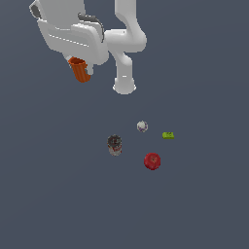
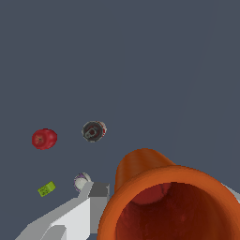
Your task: Pick up a designated object from a clutter of objects.
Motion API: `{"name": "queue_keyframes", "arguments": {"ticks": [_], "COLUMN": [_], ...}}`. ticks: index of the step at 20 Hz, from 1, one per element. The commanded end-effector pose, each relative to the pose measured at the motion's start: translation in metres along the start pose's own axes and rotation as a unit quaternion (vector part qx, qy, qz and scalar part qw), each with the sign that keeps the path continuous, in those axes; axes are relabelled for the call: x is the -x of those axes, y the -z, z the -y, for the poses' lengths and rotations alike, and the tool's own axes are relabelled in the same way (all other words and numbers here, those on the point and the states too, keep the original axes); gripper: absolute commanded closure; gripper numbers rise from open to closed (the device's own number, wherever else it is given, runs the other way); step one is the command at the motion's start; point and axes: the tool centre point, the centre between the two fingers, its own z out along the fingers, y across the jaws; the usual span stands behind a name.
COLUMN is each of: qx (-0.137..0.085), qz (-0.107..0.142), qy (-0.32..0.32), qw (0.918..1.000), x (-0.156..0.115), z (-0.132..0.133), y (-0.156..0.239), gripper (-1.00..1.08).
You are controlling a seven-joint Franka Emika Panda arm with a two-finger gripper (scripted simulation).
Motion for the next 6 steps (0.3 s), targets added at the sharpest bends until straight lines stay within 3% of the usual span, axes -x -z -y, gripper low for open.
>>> {"name": "queue_keyframes", "arguments": {"ticks": [1, 6], "qx": [0.000, 0.000], "qz": [0.000, 0.000], "qy": [0.000, 0.000], "qw": [1.0000, 1.0000], "x": [0.0032, 0.0047], "z": [-0.0029, -0.0047], "y": [0.0089, 0.0151], "gripper": [1.08, 1.08]}}
